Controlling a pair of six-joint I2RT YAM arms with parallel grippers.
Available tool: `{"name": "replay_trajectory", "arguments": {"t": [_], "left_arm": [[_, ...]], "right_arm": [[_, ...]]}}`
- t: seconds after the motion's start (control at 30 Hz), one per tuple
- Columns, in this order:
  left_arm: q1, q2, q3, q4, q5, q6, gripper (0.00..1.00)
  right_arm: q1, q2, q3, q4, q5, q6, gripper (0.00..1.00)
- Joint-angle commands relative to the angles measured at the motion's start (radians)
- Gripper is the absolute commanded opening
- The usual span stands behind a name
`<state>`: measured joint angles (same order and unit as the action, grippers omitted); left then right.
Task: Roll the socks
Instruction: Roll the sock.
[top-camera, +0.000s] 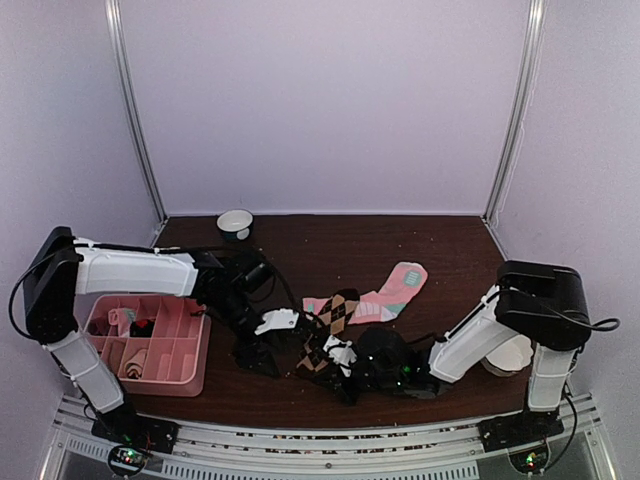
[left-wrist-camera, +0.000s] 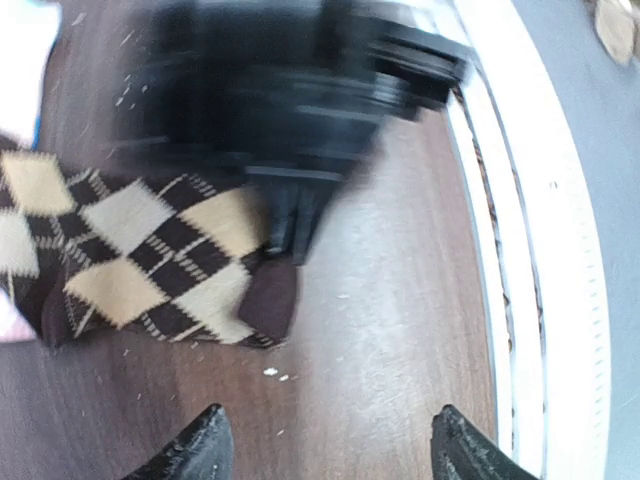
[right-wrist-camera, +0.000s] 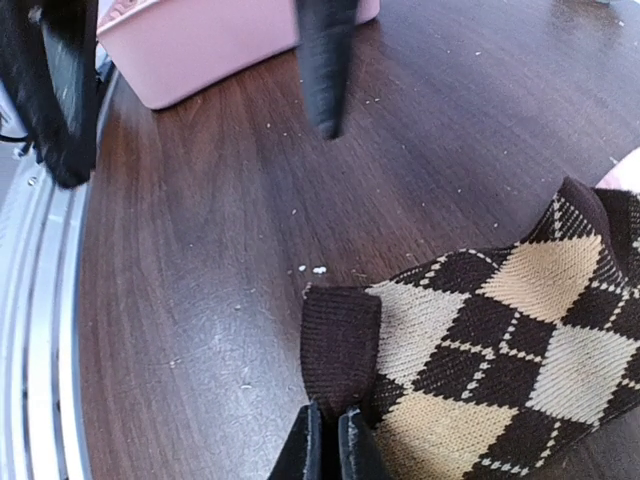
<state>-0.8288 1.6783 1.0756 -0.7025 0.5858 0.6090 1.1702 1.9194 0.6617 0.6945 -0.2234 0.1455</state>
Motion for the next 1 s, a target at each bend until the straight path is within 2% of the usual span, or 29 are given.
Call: {"name": "replay_trajectory", "arguments": {"t": [0.0, 0.23, 0.4, 0.67, 0.8, 0.97], "left_arm": [[-0.093, -0.038, -0.063, 0.129, -0.095, 0.136, 0.66], [-0.194, 0.022, -0.082, 0.283, -0.241, 0.173, 0.56], [-0.209, 0.062, -0.072, 0.357, -0.286, 0.166, 0.49], [-0.211, 0.145, -0.063, 0.383, -0.381, 0.155, 0.39], [-0.211, 0.148, -0.059, 0.369, -0.368, 0.136, 0.22], [-0.212, 0.126, -0.062, 0.356, -0.337, 0.11, 0.19]], "right_arm": [[-0.032, 0.086, -0.092, -0.173, -0.126, 0.143, 0.06], [-0.064, 0.094, -0.101, -0.14, -0.194, 0.187, 0.04], [-0.075, 0.089, -0.093, -0.142, -0.219, 0.192, 0.03], [-0.088, 0.089, -0.091, -0.126, -0.244, 0.203, 0.01], [-0.094, 0.085, -0.084, -0.128, -0.252, 0.215, 0.01], [-0.097, 0.086, -0.085, -0.09, -0.266, 0.264, 0.01]]}}
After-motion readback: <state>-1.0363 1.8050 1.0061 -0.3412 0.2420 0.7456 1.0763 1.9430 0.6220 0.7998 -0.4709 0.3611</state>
